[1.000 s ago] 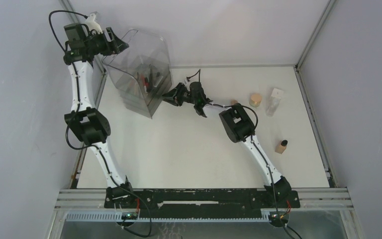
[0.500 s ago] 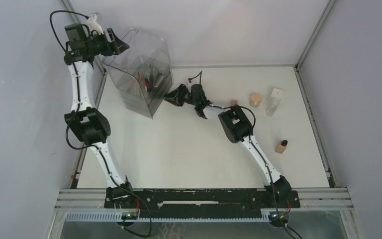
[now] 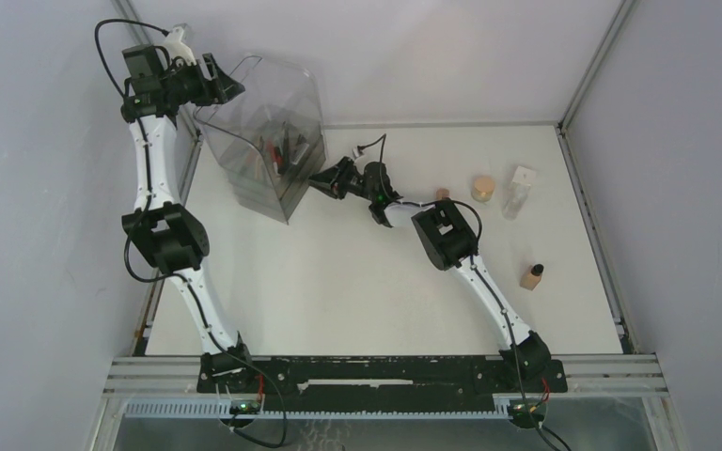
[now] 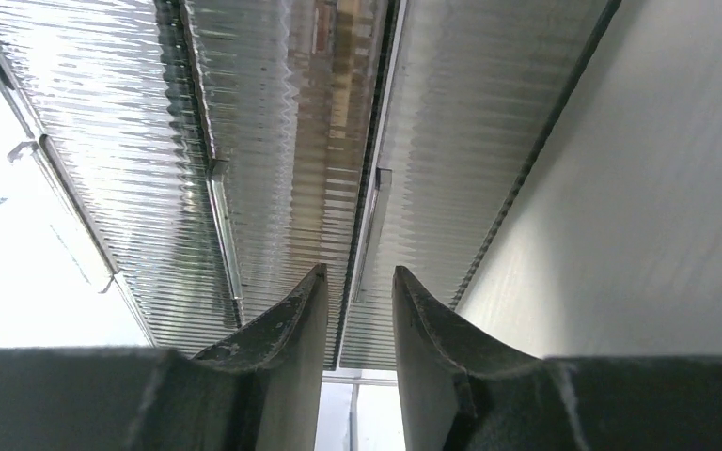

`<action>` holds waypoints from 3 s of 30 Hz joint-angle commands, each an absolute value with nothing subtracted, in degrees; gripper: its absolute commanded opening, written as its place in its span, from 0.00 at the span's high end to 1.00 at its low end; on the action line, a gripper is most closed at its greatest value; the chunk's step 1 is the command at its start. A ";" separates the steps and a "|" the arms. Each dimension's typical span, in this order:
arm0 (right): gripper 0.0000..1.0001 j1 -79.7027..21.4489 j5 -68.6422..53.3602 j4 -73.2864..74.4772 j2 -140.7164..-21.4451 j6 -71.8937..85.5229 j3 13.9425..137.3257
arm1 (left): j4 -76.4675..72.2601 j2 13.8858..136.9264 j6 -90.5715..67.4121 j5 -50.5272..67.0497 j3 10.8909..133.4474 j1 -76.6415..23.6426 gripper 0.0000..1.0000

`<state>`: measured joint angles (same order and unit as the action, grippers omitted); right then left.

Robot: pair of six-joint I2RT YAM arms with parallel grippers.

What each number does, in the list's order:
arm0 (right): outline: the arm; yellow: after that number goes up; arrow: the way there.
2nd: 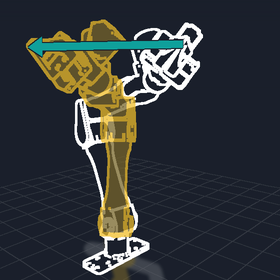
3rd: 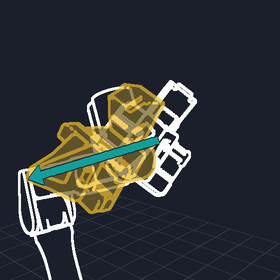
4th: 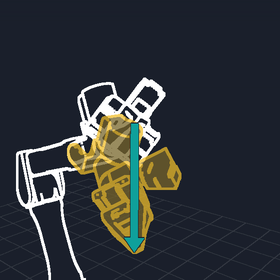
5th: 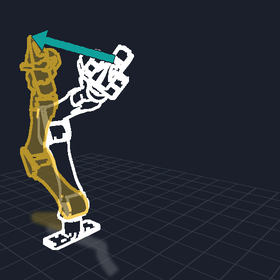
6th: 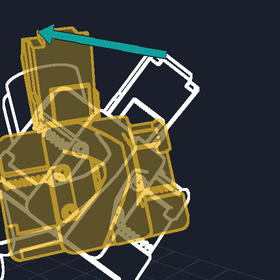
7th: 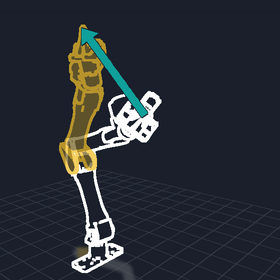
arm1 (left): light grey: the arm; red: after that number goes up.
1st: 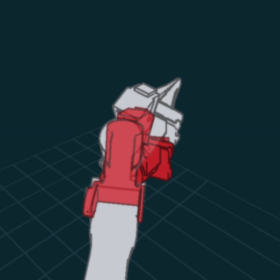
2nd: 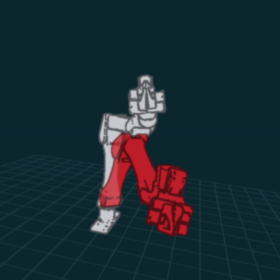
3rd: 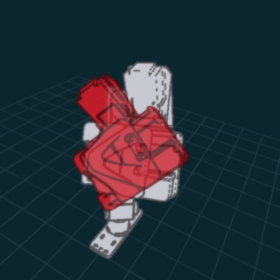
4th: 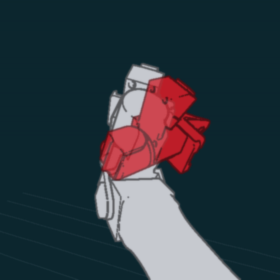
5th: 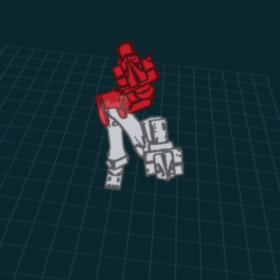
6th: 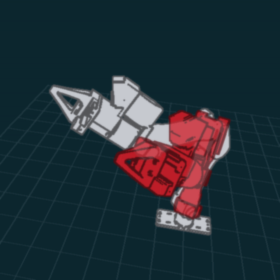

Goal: Organize the makeup
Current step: Open the drawer in the storage box.

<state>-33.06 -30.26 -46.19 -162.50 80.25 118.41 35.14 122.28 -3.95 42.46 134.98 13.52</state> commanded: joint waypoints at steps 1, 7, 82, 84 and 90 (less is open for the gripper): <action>0.61 -33.05 -29.37 -46.63 -161.02 79.07 119.22 | 41.31 123.32 -4.09 47.26 132.91 11.44 0.25; 0.59 -33.22 -29.52 -44.08 -164.36 80.00 125.37 | 41.31 123.15 -4.17 47.82 132.89 11.41 0.26; 0.91 -21.74 -45.48 -32.98 -127.02 58.33 72.67 | 47.83 94.54 0.36 18.34 124.73 2.86 0.00; 0.70 -21.55 -44.98 -30.37 -124.71 56.61 72.00 | 48.07 92.95 0.14 18.03 123.86 2.70 0.00; 0.49 -21.84 -38.06 -11.58 -112.34 43.04 71.11 | 49.33 85.90 0.78 8.44 119.92 -4.46 0.00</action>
